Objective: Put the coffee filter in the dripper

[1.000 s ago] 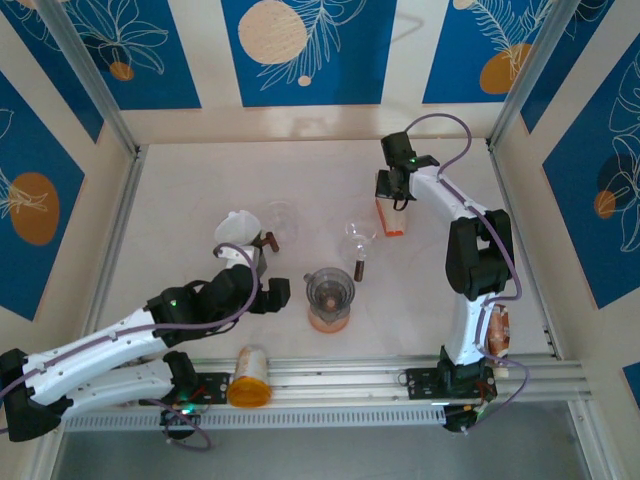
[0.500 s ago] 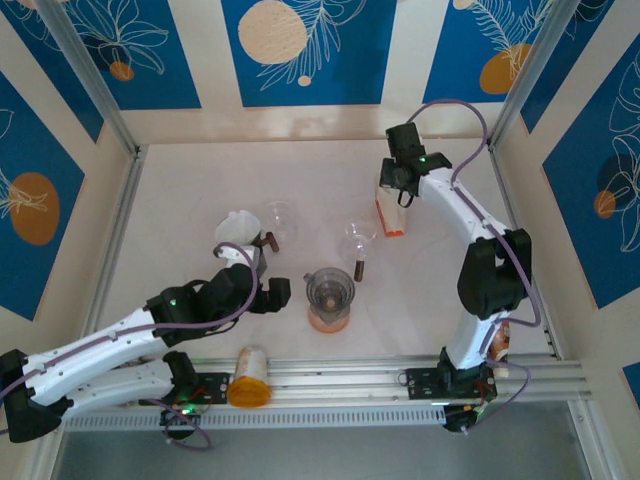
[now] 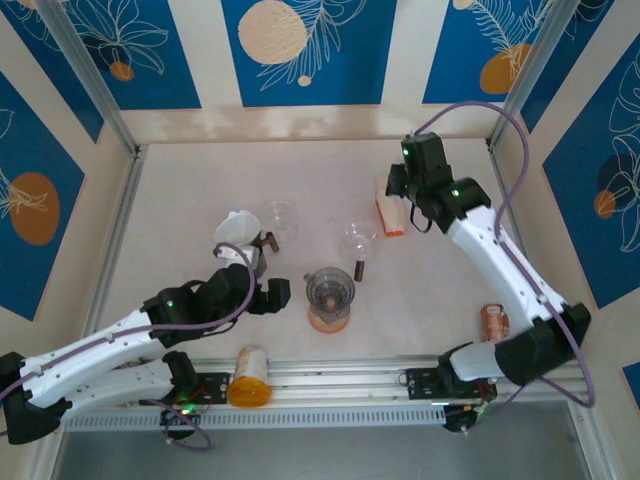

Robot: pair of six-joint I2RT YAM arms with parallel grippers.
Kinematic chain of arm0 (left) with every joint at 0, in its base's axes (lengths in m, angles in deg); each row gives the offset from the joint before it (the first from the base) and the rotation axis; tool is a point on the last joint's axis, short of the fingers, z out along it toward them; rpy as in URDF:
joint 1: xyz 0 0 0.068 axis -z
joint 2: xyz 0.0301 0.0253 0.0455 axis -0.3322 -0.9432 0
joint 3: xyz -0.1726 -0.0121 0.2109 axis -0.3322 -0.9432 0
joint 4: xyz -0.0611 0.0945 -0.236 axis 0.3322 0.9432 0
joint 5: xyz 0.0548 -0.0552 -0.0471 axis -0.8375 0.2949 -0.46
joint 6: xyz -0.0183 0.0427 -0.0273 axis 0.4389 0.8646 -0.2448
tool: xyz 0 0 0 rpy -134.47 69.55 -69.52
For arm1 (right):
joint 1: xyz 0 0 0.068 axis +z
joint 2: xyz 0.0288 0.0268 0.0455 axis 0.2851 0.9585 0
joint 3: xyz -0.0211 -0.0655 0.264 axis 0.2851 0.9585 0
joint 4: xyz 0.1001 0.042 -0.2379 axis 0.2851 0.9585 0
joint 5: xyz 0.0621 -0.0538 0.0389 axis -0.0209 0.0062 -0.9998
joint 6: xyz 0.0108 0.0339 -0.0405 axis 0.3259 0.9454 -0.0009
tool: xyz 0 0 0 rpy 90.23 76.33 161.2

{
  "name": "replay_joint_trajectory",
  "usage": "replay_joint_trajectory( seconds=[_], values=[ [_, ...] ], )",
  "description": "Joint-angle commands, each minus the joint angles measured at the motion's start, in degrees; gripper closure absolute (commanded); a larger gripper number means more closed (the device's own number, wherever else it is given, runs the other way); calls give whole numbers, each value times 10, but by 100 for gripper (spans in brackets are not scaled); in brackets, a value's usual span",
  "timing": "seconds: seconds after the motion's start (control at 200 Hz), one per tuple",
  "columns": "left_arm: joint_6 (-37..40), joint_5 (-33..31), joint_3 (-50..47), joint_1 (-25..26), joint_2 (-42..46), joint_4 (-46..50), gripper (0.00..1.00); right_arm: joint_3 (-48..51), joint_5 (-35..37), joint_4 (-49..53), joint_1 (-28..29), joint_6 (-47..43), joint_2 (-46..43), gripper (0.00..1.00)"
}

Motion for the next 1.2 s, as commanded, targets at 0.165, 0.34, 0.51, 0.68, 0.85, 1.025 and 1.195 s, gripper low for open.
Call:
replay_joint_trajectory(
  seconds=[0.165, 0.34, 0.51, 0.68, 0.85, 1.025, 1.195],
  values=[
    [2, 19, 4, -7, 22, 8, 0, 42, -63, 133, 153, 51, -141, 100],
    [-1, 20, -6, -7, 33, 6, 0, 28, -107, 211, 261, 93, -162, 100],
    [-1, 21, -8, -7, 35, 3, 0, 2, -80, 278, 337, 126, -145, 100],
    [2, 27, -4, -7, 35, 4, 0, -21, -97, 315, 356, 133, -109, 100],
    [6, 34, 3, -8, 36, 5, 0, -54, -116, 333, 357, 108, -50, 100],
    [12, 42, 9, -8, 38, 5, 0, -97, -136, 347, 356, 71, 15, 100],
    [17, 49, 12, -9, 40, 5, 0, -117, -165, 333, 352, 48, 62, 100]
  ],
)
